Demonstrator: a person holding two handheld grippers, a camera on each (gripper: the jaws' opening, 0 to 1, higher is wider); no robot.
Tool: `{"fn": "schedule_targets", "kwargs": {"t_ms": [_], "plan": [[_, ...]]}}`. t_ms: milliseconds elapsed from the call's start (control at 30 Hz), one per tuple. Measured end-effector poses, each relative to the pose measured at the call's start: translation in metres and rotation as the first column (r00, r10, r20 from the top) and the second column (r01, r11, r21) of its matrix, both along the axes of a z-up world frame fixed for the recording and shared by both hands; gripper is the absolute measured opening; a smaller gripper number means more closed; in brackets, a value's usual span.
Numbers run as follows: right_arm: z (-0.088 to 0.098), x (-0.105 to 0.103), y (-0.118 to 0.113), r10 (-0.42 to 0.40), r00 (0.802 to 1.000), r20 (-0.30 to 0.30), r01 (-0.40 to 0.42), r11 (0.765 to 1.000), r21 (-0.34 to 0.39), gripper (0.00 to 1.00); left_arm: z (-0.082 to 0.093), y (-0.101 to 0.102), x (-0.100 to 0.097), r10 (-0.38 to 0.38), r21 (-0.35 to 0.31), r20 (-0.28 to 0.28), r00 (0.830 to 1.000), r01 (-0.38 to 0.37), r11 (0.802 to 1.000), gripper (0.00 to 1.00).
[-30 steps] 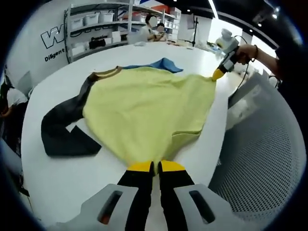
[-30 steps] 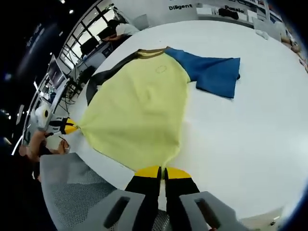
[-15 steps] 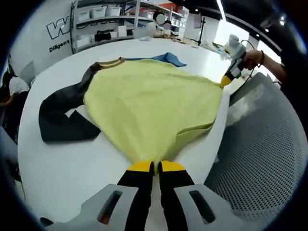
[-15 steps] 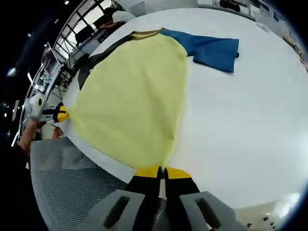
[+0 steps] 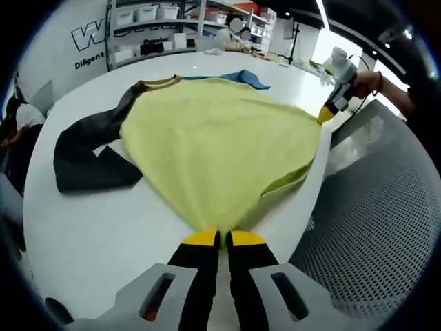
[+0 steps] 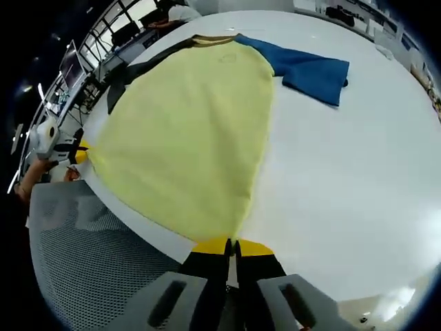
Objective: Fold the garment on the visible template until the final outline fits inside the template.
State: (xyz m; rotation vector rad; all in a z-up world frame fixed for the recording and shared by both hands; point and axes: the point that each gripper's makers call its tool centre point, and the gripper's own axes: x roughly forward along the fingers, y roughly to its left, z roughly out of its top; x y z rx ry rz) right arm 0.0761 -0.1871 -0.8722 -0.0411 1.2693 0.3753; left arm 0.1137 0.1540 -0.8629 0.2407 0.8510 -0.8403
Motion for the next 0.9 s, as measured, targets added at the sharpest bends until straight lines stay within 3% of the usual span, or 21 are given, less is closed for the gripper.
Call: {"fn": "schedule_targets", "kwargs": {"t_ms": [133,367,533,667,700,767,833,900], "plan": [[-0.001,0.001,-0.001,0.027,1.000,0.008,-0.027,0.999,-0.021,0.00,-0.001,0.001,0.001,0.041,-0.026,-0.017,0.999,-0.041,0.999,0.02],[-0.001,0.000,-0.001,0.039,0.999,0.020,-0.038,0.998,-0.054,0.00,0.000,0.000,0.001,0.075,-0.032,0.012,0.997,-0.074,0.997,0.02],[-0.001,0.001,-0.001,0.035,0.999,0.028,-0.033,0.998,-0.058,0.00,0.000,-0.001,0.003,0.124,-0.075,0.006,0.992,-0.124,0.989,0.02],[0.001,0.002,-0.002,0.019,0.999,0.038,-0.017,0.999,-0.046,0.03,0.003,-0.001,0.002,0.127,-0.087,0.010,0.992,-0.126,0.988,0.08],[0.006,0.006,0.001,0.032,0.997,0.068,-0.031,0.999,-0.028,0.05,0.007,-0.003,0.000,0.120,-0.097,0.014,0.993,-0.118,0.988,0.10],[0.019,0.020,0.007,-0.024,0.990,0.139,0.018,0.999,0.042,0.10,0.012,-0.003,-0.001,0.125,-0.111,0.023,0.992,-0.122,0.986,0.19],[0.028,0.027,0.008,-0.044,0.984,0.171,0.033,0.997,0.066,0.13,0.016,-0.003,-0.001,0.137,-0.130,0.030,0.990,-0.132,0.983,0.26],[0.036,0.034,0.005,-0.065,0.979,0.196,0.050,0.996,0.077,0.14,0.022,-0.002,0.002,0.163,-0.153,0.045,0.986,-0.154,0.976,0.27]]}}
